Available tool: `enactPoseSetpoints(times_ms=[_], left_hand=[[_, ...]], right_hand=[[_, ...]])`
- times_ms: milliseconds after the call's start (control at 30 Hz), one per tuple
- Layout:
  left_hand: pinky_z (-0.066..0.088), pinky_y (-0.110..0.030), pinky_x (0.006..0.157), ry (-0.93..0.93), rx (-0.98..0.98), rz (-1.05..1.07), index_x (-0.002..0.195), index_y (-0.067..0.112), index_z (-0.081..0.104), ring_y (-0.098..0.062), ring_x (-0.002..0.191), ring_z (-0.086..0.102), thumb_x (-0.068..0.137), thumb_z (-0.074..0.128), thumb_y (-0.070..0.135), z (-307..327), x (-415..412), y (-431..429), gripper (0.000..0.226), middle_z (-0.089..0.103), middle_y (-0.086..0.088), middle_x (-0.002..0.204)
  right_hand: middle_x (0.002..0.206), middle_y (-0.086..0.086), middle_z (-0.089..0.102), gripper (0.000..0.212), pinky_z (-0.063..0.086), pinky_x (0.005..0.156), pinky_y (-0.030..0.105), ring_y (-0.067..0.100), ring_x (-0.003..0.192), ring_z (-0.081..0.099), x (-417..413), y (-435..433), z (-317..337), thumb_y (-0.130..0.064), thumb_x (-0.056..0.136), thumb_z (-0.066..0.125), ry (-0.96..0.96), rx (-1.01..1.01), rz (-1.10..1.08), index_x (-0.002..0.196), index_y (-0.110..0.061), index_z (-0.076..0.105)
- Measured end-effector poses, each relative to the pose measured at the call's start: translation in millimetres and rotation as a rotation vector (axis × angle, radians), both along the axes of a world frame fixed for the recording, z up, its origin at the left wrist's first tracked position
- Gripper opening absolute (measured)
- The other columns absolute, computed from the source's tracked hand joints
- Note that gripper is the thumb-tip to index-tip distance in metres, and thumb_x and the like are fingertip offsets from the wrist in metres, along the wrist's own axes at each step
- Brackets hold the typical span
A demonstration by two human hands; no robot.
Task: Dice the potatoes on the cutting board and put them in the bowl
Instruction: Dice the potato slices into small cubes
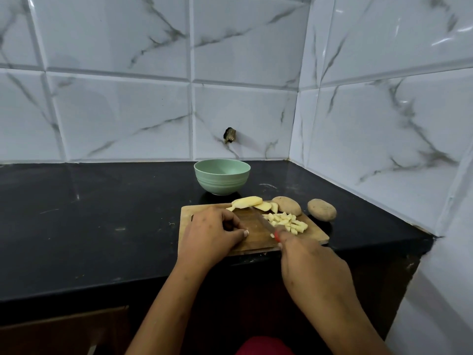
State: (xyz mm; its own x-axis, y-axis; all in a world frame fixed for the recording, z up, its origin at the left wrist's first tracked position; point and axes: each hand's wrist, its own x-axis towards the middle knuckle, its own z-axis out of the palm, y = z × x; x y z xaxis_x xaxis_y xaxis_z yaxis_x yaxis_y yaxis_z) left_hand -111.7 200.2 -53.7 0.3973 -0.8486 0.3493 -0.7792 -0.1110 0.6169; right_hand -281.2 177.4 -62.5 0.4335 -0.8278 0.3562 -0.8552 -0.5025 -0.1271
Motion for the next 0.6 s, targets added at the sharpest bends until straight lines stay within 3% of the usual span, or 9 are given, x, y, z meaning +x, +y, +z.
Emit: enactPoseSetpoints(times_ms=[133, 233, 300, 400, 433, 500, 600], left_hand=[[0.044, -0.023, 0.070, 0.016, 0.034, -0.021, 0.070, 0.033, 0.069, -0.003, 0.080, 0.056, 0.077, 0.075, 0.036, 4, -2, -11, 0.009, 0.062, 0.014, 0.076], [0.047, -0.022, 0.072, 0.080, 0.052, -0.086, 0.074, 0.031, 0.072, -0.001, 0.080, 0.059, 0.078, 0.075, 0.029, 7, -11, -24, 0.005, 0.066, 0.014, 0.074], [0.050, -0.018, 0.073, 0.174, 0.061, -0.137, 0.078, 0.029, 0.073, 0.001, 0.081, 0.062, 0.080, 0.072, 0.019, 8, -15, -29, 0.010, 0.071, 0.011, 0.075], [0.044, -0.009, 0.063, 0.230, 0.005, -0.071, 0.082, 0.027, 0.069, 0.002, 0.079, 0.062, 0.082, 0.064, 0.011, 9, -9, -27, 0.018, 0.072, 0.012, 0.079], [0.041, -0.009, 0.062, 0.202, -0.020, -0.009, 0.084, 0.028, 0.068, 0.003, 0.082, 0.061, 0.083, 0.060, 0.009, 10, -4, -25, 0.021, 0.071, 0.016, 0.080], [0.039, -0.016, 0.077, 0.057, -0.027, 0.150, 0.095, 0.035, 0.066, -0.002, 0.099, 0.058, 0.085, 0.056, 0.012, 11, 6, -22, 0.027, 0.065, 0.021, 0.088], [0.027, -0.038, 0.095, -0.225, 0.131, 0.295, 0.123, 0.041, 0.055, -0.015, 0.120, 0.040, 0.092, 0.049, 0.025, 9, 18, -19, 0.036, 0.057, 0.015, 0.119]], right_hand=[[0.107, -0.006, 0.060, 0.043, 0.047, 0.061, 0.027, 0.012, 0.082, 0.058, -14, -12, 5, -0.028, 0.103, 0.032, -0.149, 0.026, -0.020, 0.144, -0.041, 0.032], [0.104, -0.009, 0.059, 0.041, 0.035, 0.053, 0.022, 0.006, 0.071, 0.053, -20, -14, 7, -0.034, 0.102, 0.032, -0.277, 0.119, 0.037, 0.142, -0.042, 0.038], [0.091, -0.014, 0.057, 0.040, 0.033, 0.052, 0.020, 0.002, 0.064, 0.048, -23, -13, 7, -0.035, 0.102, 0.034, -0.318, 0.188, 0.095, 0.141, -0.043, 0.039], [0.083, -0.020, 0.050, 0.040, 0.040, 0.058, 0.017, 0.000, 0.068, 0.050, -28, -6, 10, -0.034, 0.102, 0.037, -0.361, 0.292, 0.191, 0.141, -0.045, 0.038], [0.087, -0.024, 0.048, 0.040, 0.046, 0.065, 0.018, 0.000, 0.075, 0.053, -30, -4, 11, -0.034, 0.102, 0.038, -0.374, 0.312, 0.212, 0.140, -0.046, 0.038], [0.092, -0.029, 0.046, 0.040, 0.049, 0.077, 0.019, 0.000, 0.085, 0.054, -32, -3, 15, -0.034, 0.101, 0.040, -0.372, 0.338, 0.221, 0.139, -0.048, 0.039], [0.093, -0.022, 0.052, 0.038, 0.050, 0.066, 0.019, 0.004, 0.076, 0.056, -33, -9, 14, -0.036, 0.101, 0.041, -0.332, 0.355, 0.192, 0.137, -0.049, 0.043]])
